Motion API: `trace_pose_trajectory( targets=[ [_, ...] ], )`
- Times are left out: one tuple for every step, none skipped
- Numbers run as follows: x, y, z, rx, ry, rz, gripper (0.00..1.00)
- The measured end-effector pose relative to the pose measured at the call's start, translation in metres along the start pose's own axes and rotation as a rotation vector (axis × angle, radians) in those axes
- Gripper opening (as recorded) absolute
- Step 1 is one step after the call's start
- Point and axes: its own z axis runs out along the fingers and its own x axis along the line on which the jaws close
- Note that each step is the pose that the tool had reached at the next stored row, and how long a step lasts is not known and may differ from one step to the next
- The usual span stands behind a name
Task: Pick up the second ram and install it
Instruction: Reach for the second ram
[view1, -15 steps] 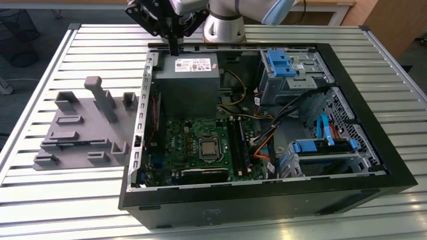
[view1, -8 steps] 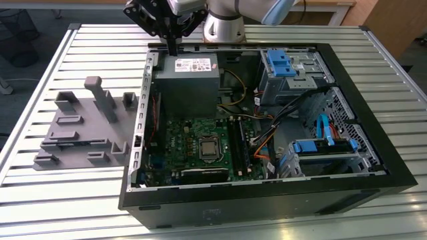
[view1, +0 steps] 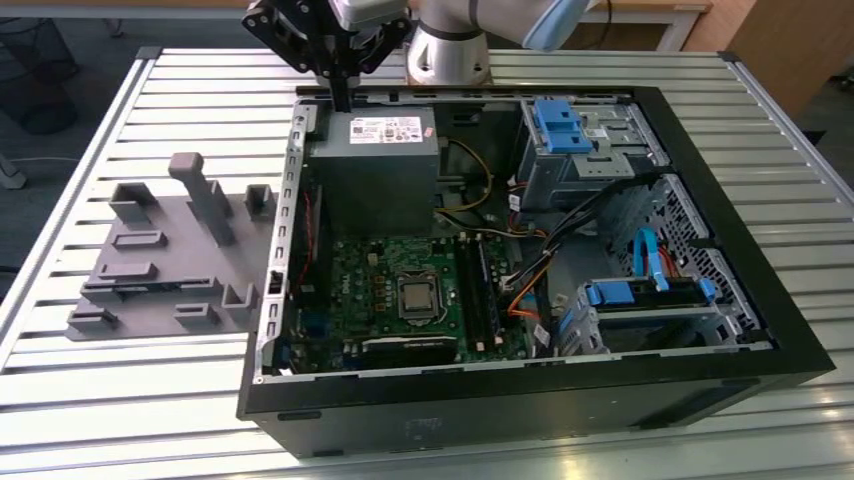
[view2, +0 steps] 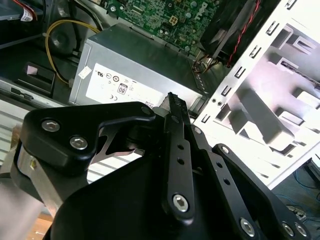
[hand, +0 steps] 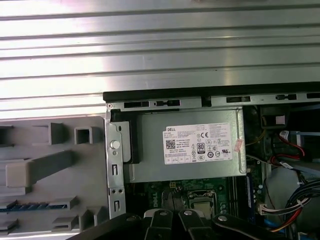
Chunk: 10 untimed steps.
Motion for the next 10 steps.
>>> trace_pose_trajectory(
  targets=[
    [0.0004, 0.0000, 0.0000, -0.0001, 0.0000, 0.000, 0.11],
    [0.0008, -0.0001, 0.0000, 0.0000, 0.0000, 0.000, 0.11],
    [0.0012, -0.0001, 0.0000, 0.0000, 0.0000, 0.000, 0.11],
    [0.0016, -0.0001, 0.0000, 0.0000, 0.0000, 0.000, 0.11],
    [0.0020, -0.0002, 0.0000, 0.0000, 0.0000, 0.000, 0.11],
    [0.0024, -0.0002, 0.0000, 0.0000, 0.0000, 0.000, 0.11],
    [0.0028, -0.0002, 0.0000, 0.0000, 0.0000, 0.000, 0.11],
    [0.0032, -0.0003, 0.0000, 0.0000, -0.0001, 0.000, 0.11],
    [0.0036, -0.0003, 0.0000, 0.0000, 0.0000, 0.000, 0.11],
    [0.0041, -0.0003, 0.0000, 0.0000, 0.0000, 0.000, 0.11]
  ],
)
